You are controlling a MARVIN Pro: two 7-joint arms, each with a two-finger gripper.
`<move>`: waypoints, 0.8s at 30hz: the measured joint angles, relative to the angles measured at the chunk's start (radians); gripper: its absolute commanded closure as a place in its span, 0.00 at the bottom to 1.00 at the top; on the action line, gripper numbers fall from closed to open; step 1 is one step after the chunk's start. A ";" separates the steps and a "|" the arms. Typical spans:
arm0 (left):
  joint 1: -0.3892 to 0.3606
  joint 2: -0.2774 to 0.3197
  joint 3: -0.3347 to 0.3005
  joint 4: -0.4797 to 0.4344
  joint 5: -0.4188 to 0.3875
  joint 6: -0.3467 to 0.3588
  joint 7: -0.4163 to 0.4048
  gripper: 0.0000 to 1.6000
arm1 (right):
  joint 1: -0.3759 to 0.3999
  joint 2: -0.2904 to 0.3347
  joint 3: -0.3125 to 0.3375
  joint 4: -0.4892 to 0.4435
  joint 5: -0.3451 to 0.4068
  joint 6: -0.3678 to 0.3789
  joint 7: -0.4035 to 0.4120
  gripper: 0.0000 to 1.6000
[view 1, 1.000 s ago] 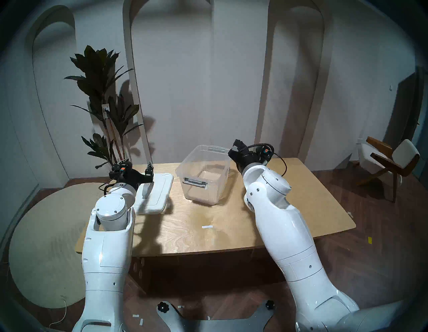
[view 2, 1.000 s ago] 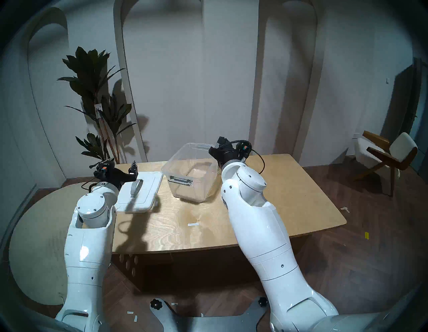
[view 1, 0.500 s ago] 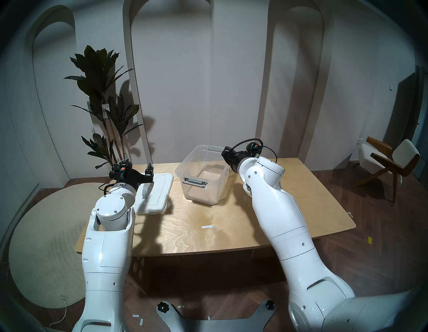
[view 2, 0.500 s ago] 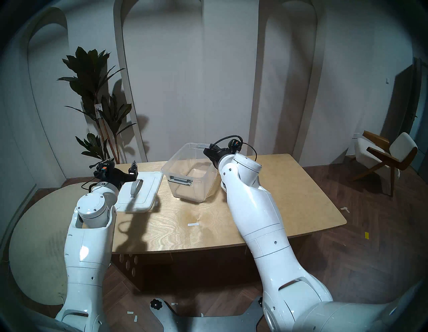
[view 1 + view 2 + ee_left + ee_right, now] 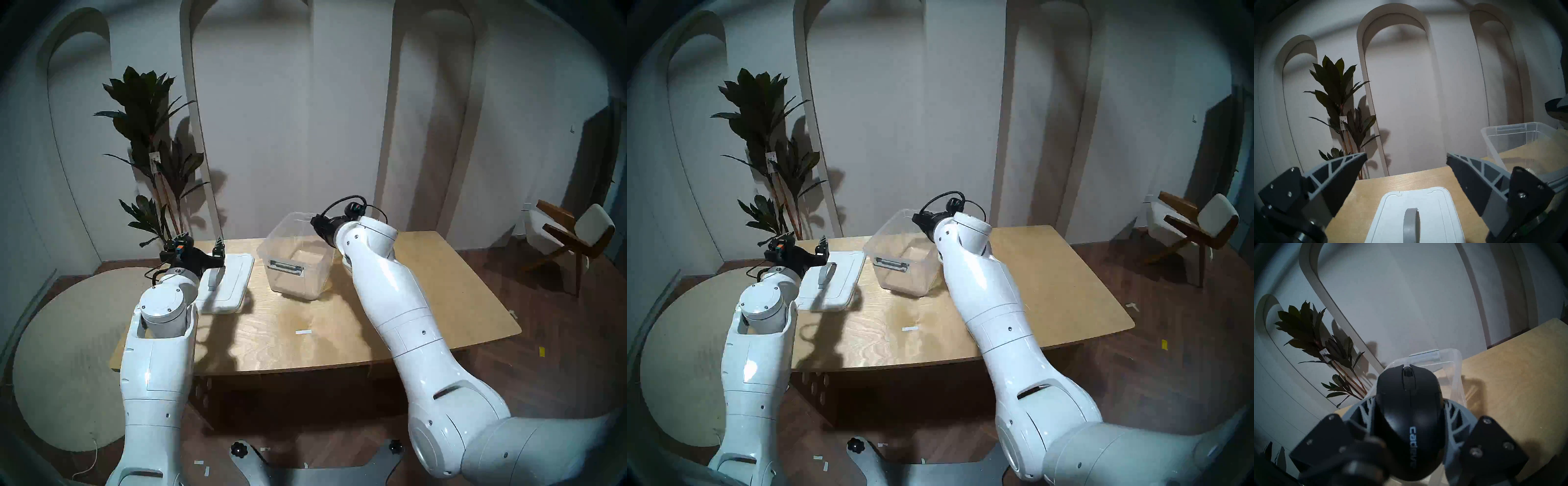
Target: Open a storage container and put mouse inside
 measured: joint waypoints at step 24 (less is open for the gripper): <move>0.000 0.000 0.000 0.000 0.000 0.000 0.000 0.00 | 0.146 0.072 -0.183 0.145 -0.308 -0.137 0.051 0.00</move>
